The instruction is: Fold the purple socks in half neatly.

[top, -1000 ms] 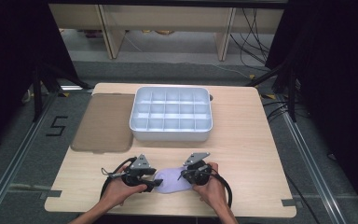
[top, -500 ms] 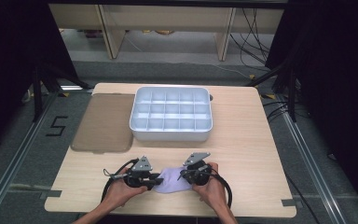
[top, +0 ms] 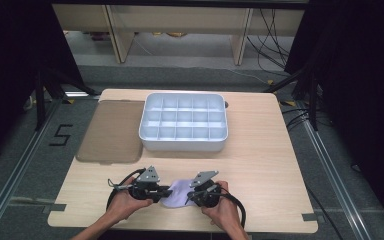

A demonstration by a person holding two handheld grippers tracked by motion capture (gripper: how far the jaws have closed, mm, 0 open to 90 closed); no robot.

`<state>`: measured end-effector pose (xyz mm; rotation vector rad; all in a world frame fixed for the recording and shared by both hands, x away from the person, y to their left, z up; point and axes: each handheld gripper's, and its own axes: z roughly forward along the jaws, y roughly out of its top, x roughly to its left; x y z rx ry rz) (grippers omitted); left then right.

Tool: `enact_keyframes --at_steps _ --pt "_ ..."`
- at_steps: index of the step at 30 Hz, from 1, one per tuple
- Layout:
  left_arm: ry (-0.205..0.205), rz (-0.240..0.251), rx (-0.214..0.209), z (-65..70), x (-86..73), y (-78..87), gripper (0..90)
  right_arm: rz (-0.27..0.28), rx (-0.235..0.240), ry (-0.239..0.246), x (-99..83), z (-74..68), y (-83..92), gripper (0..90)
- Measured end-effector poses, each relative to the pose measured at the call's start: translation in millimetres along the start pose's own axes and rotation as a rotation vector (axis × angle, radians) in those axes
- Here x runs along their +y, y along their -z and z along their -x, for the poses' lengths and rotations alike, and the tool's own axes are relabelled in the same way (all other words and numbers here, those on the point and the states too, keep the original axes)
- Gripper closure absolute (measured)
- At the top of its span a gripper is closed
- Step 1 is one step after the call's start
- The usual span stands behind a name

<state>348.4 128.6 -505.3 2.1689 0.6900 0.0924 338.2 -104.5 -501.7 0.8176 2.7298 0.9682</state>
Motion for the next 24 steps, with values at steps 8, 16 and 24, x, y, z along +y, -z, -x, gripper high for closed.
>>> enact_keyframes --at_steps 8,16,24 --pt "0.020 0.019 -0.009 -1.3 -0.1 17.5 80.1 0.000 0.013 0.012 5.7 -11.2 -4.5 90.0" --pt "0.045 0.036 -0.030 -3.3 -3.3 35.3 80.4 0.005 0.059 0.037 16.5 -26.1 -16.6 90.0" --pt "0.071 0.021 -0.037 -5.3 -2.9 38.3 80.4 0.058 0.006 0.034 30.6 -7.3 -9.0 90.0"
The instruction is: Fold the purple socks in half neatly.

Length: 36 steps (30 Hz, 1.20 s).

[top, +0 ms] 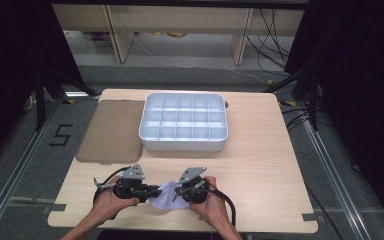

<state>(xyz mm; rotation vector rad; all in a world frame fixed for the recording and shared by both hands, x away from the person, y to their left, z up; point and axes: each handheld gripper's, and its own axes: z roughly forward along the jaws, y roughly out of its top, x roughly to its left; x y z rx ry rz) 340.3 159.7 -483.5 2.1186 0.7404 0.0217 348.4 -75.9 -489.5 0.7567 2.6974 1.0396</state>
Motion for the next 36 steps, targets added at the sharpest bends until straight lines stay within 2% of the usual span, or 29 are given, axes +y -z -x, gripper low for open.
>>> enact_keyframes --at_steps 3,6,7,8,9,10,12,17,19,20,21,22,23,24,27,28,31,32,35,36 --pt "-0.013 -0.003 -0.001 -0.3 0.3 -0.5 80.4 -0.011 -0.016 0.004 2.3 7.2 -3.8 90.0" --pt "0.002 -0.008 0.002 -0.7 0.4 -0.9 80.4 -0.052 -0.021 0.013 3.3 12.6 -17.4 90.0" --pt "-0.015 -0.013 0.001 -2.3 1.0 -0.2 80.4 -0.052 -0.024 -0.003 4.5 11.4 -21.5 90.0" --pt "-0.009 -0.013 0.002 -3.6 1.5 1.8 80.4 -0.056 -0.024 0.015 5.7 11.1 -21.7 90.0" --pt "0.002 -0.004 -0.005 -4.2 2.0 2.4 80.4 -0.062 -0.019 -0.009 7.3 7.9 -22.6 90.0" --pt "-0.003 -0.010 -0.015 -6.4 2.8 4.4 80.4 -0.062 -0.017 0.010 7.8 7.7 -23.5 90.0" --pt "0.012 -0.012 -0.012 -8.6 3.8 8.1 80.4 -0.059 -0.018 0.009 10.2 5.4 -25.7 90.0" --pt "0.009 -0.025 -0.024 -10.7 5.0 11.7 80.4 -0.057 -0.003 0.015 13.9 2.7 -29.0 90.0" --pt "0.005 -0.028 -0.024 -10.3 5.2 11.8 80.5 -0.047 0.011 0.008 13.6 4.0 -28.1 90.0" --pt "0.010 -0.029 -0.021 -9.6 5.2 11.9 80.5 -0.025 0.011 0.002 12.9 5.3 -25.7 90.0" --pt "0.006 -0.031 -0.017 -9.6 5.3 12.1 80.4 -0.020 0.006 0.000 12.9 7.1 -20.2 90.0" --pt "0.008 -0.030 -0.015 -9.3 5.5 12.6 80.4 -0.005 -0.002 -0.023 11.0 9.3 -7.6 90.0" --pt "0.008 -0.030 -0.015 -9.3 5.5 12.6 80.4 -0.005 -0.002 -0.023 11.0 9.3 -7.6 90.0" --pt "0.007 -0.030 -0.014 -9.2 6.0 12.8 80.4 0.010 -0.018 -0.026 5.1 11.2 5.9 90.0" --pt "0.019 -0.030 -0.012 -8.1 6.4 12.4 80.4 0.013 -0.011 -0.026 -3.6 13.1 13.7 90.0" --pt "0.007 -0.028 -0.017 -7.1 7.5 12.1 80.4 -0.019 -0.030 -0.051 -12.3 14.8 20.0 90.0" --pt "0.010 -0.024 -0.017 -4.9 8.7 11.8 80.4 -0.045 -0.027 -0.036 -18.2 18.0 20.9 90.0" --pt "0.004 -0.025 -0.025 -2.7 11.9 10.9 80.4 -0.066 -0.047 -0.080 -24.1 18.3 19.0 90.0" --pt "0.007 -0.023 -0.028 -0.4 15.4 8.9 80.4 -0.081 -0.028 -0.081 -25.3 20.9 14.9 90.0" --pt "-0.001 -0.017 -0.036 2.1 20.1 4.9 80.4 -0.087 -0.019 -0.062 -23.4 20.4 12.4 90.0"
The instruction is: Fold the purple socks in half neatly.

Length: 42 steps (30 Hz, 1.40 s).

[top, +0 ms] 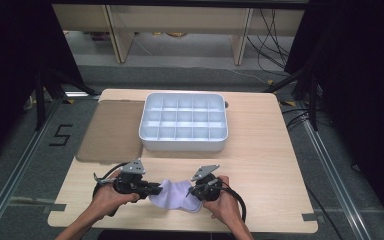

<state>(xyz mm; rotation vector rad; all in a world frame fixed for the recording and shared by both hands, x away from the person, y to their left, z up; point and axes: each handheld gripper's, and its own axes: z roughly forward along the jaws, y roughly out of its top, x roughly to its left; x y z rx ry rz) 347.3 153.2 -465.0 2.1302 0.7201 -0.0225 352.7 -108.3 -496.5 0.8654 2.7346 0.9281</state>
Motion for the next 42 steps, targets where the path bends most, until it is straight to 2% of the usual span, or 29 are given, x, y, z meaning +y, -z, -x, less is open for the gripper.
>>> enact_keyframes --at_steps 1,2,3,4,8,9,11,13,15,16,17,19,20,22,24,26,29,30,31,32,33,34,37,39,40,42 --pt "0.000 0.000 0.000 0.0 0.0 0.0 80.4 0.000 0.000 0.000 0.0 0.0 0.0 90.0" --pt "-0.003 -0.008 -0.004 1.8 4.7 -5.8 80.4 -0.014 -0.014 -0.035 0.0 -3.0 -1.6 90.0" --pt "-0.003 -0.008 -0.004 1.8 4.7 -5.8 80.4 -0.014 -0.014 -0.035 0.0 -3.0 -1.6 90.0" --pt "-0.003 -0.013 -0.007 2.6 8.3 -12.1 80.4 0.001 0.008 0.004 0.1 -1.9 -1.9 90.0" --pt "0.007 -0.020 -0.012 4.3 11.4 -20.4 80.3 -0.006 0.002 -0.010 -0.4 -2.1 -1.2 90.0" --pt "0.000 -0.024 -0.015 4.0 12.5 -22.4 80.3 0.002 0.005 0.003 -0.5 -1.1 -1.4 90.0" --pt "0.012 -0.022 -0.017 5.0 14.2 -26.3 80.3 0.002 0.008 0.002 -0.5 -0.9 -1.2 90.0" --pt "0.009 -0.029 -0.021 4.8 16.3 -31.0 80.2 0.004 0.008 -0.021 -0.7 -2.3 -1.8 90.0" --pt "0.005 -0.036 -0.025 4.9 17.6 -36.3 80.1 0.002 0.012 -0.009 -0.6 -0.9 -0.8 90.0" --pt "0.011 -0.037 -0.025 5.8 17.9 -39.0 80.1 0.019 0.012 -0.003 -1.0 0.1 -1.8 90.0" --pt "0.018 -0.038 -0.028 6.8 18.4 -44.2 80.0 0.016 0.010 -0.014 -1.3 1.2 2.0 90.0" --pt "0.014 -0.046 -0.026 6.4 18.7 -45.7 79.9 0.030 0.014 -0.021 -1.4 2.9 4.9 90.0" --pt "0.017 -0.048 -0.023 6.1 19.3 -48.5 79.9 0.045 0.002 -0.038 -1.8 4.9 12.2 90.0" --pt "0.026 -0.044 -0.025 6.6 19.5 -49.9 79.8 0.048 -0.007 -0.034 -2.4 6.4 15.2 90.0" --pt "0.021 -0.052 -0.028 5.6 20.9 -52.6 79.5 0.028 -0.037 -0.036 -6.2 8.5 15.4 90.0" --pt "0.027 -0.046 -0.028 6.3 21.0 -54.2 79.3 0.008 -0.038 -0.023 -7.3 10.6 14.2 90.0" --pt "0.028 -0.049 -0.029 6.7 21.6 -58.5 79.0 0.002 -0.015 -0.051 -9.1 12.8 11.7 90.0" --pt "0.027 -0.048 -0.030 6.6 22.4 -59.8 78.9 0.017 0.001 -0.087 -9.9 14.9 11.5 90.0" --pt "0.029 -0.044 -0.028 6.7 23.6 -61.9 78.8 0.012 0.007 -0.074 -11.1 16.3 12.2 90.0" --pt "0.036 -0.036 -0.027 7.6 24.2 -63.2 78.7 0.032 0.003 -0.067 -11.7 17.0 11.0 90.0" --pt "0.025 -0.044 -0.027 7.1 24.9 -64.0 78.7 0.011 0.009 -0.079 -11.3 15.9 12.8 90.0" --pt "0.041 -0.037 -0.029 8.5 24.9 -66.1 78.6 0.011 0.006 -0.076 -11.3 15.8 12.8 90.0" --pt "0.028 -0.042 -0.029 9.0 24.8 -68.6 76.8 0.020 0.009 -0.101 -11.1 14.7 12.9 90.0" --pt "0.023 -0.048 -0.042 9.9 23.4 -71.0 74.9 0.025 -0.002 -0.102 -11.2 15.1 13.4 90.0" --pt "0.031 -0.036 -0.048 11.1 23.4 -70.3 72.7 0.029 0.003 -0.087 -11.6 16.7 16.6 90.0" --pt "0.035 -0.031 -0.061 10.3 24.3 -69.1 69.3 0.042 -0.002 -0.086 -11.5 17.3 18.2 90.0"
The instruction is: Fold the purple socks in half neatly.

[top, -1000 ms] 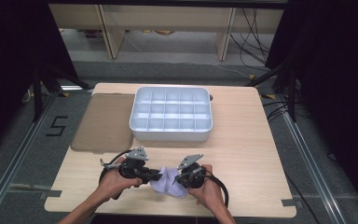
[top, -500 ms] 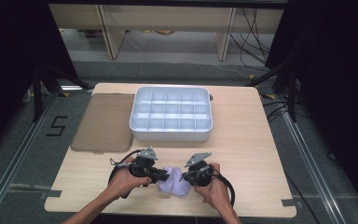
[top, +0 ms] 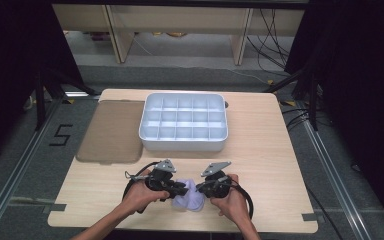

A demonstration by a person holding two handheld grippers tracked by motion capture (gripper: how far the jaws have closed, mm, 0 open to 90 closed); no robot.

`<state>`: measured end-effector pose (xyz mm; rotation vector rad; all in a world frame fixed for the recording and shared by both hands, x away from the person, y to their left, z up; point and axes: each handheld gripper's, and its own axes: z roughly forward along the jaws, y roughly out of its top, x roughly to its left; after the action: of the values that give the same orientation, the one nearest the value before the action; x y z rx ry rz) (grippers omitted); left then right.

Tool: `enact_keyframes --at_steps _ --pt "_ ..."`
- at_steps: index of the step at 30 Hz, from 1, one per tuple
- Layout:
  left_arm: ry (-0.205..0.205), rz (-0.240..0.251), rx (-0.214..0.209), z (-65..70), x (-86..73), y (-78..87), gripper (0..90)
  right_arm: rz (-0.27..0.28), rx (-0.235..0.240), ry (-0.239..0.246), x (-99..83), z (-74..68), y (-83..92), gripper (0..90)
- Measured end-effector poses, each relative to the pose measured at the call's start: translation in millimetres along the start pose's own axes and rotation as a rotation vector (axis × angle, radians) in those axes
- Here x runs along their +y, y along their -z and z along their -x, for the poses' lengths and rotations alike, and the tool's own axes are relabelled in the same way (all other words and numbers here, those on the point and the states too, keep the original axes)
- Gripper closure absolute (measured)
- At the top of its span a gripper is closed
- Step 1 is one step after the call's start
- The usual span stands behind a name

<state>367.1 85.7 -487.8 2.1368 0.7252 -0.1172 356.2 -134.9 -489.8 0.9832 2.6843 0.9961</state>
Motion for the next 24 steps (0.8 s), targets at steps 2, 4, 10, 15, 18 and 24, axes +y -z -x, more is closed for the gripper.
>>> enact_keyframes --at_steps 2,4,10,15,18,24 --pt "0.019 0.026 -0.011 1.1 2.3 3.7 64.3 0.024 -0.009 0.023 1.0 2.6 3.1 89.7" --pt "0.029 0.051 -0.025 1.3 5.2 8.7 60.2 0.053 -0.022 0.013 0.1 3.3 8.4 89.6" --pt "0.021 0.096 -0.016 -1.2 8.0 25.4 62.0 0.068 -0.023 -0.012 -1.3 4.7 16.0 89.6" --pt "-0.002 0.079 0.001 -6.8 -1.7 30.8 73.5 0.087 -0.036 -0.016 -0.4 5.9 23.8 89.6" --pt "-0.021 0.027 0.019 -6.3 -12.1 24.6 79.9 0.099 -0.021 0.008 2.7 2.9 30.6 89.7" --pt "-0.061 -0.045 0.024 -2.4 -30.9 7.6 83.0 0.104 0.024 0.041 9.9 -13.2 25.2 89.6"
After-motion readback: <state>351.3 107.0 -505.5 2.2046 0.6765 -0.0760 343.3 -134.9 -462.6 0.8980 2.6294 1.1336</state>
